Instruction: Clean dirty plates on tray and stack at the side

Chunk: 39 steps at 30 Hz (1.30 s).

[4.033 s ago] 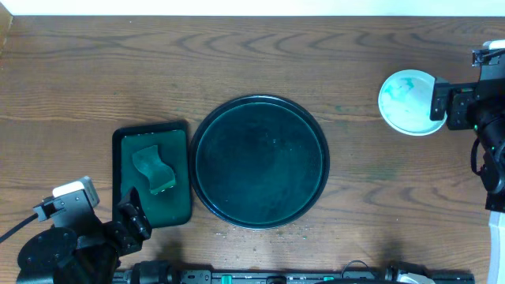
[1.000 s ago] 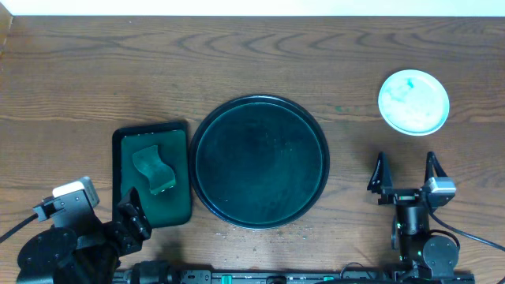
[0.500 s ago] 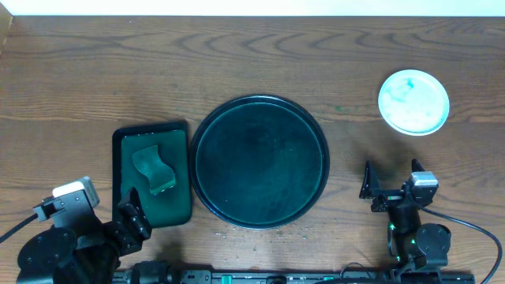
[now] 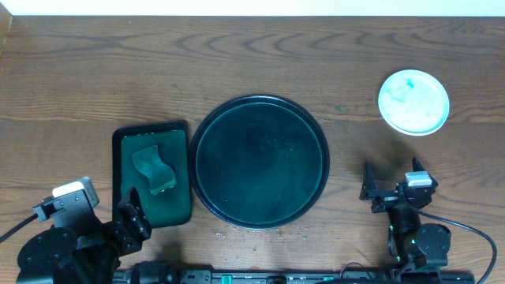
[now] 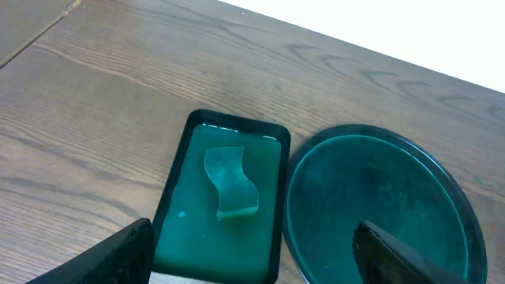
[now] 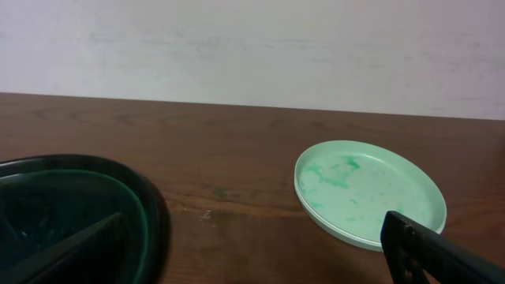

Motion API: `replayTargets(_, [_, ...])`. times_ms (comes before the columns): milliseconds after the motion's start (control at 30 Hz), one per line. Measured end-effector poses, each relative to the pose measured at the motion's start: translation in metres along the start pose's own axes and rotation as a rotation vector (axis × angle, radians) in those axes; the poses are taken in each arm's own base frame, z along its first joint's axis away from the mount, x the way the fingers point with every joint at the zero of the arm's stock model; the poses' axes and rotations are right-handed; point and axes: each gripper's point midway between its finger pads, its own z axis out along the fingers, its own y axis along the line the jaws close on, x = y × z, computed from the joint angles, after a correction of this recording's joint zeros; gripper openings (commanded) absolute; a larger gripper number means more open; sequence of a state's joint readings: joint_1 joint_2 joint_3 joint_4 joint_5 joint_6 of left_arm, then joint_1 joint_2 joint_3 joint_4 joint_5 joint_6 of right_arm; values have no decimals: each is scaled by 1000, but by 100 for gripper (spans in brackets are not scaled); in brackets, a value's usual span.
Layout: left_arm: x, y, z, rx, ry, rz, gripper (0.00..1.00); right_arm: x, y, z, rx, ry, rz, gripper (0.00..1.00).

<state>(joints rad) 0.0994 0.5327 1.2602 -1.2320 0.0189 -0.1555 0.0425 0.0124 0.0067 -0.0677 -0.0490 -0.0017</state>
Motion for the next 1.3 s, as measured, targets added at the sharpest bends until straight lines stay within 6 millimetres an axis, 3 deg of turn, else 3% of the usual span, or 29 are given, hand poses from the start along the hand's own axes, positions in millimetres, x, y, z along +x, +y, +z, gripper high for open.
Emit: replayTargets(1300, [-5, 0, 1, -5, -19, 7, 81, 0, 0, 0, 0, 0, -3, 99])
